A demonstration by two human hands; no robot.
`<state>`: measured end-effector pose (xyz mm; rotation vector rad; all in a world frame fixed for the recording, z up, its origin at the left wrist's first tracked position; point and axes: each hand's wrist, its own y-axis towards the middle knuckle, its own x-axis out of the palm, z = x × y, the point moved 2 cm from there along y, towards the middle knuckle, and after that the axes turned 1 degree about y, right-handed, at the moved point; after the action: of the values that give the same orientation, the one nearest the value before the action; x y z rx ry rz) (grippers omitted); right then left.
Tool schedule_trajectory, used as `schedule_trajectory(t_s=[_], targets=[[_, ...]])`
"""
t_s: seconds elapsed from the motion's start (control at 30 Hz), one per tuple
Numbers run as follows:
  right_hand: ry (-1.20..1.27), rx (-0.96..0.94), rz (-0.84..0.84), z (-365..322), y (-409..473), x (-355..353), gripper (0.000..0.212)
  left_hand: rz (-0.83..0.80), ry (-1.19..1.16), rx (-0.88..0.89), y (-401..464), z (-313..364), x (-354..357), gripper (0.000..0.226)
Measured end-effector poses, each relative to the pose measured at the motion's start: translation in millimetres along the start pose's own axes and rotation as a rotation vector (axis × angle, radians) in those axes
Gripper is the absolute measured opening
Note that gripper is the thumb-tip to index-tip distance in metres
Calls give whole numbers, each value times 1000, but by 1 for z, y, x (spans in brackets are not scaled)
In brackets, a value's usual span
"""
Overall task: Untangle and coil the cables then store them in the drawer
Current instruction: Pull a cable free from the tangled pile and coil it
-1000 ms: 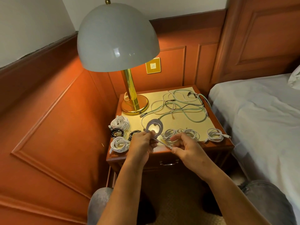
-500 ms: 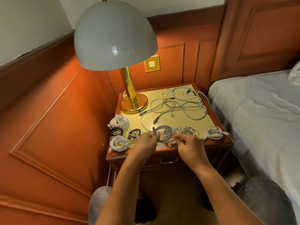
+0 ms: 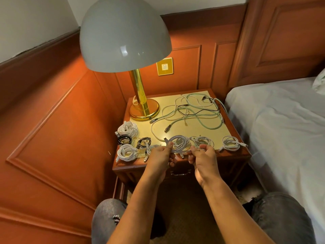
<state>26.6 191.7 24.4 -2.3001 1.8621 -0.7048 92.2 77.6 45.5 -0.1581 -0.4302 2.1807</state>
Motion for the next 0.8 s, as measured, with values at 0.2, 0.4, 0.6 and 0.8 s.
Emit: schedule_trajectory(t_s=[0.2,0.4,0.6,0.8], targets=[[134,93,9,6,4,1,13,67,-61,41,3,-6,4,30],[-150,44,-16,11,5,1,27,85,-17,109,5,-10,2,30],[-440,-66,-183,5,-3,7,37,53,22,138,5,-11,3,29],[-313,-151,-232,-6,0,2,42,19,73,72,4,-12,-3,29]])
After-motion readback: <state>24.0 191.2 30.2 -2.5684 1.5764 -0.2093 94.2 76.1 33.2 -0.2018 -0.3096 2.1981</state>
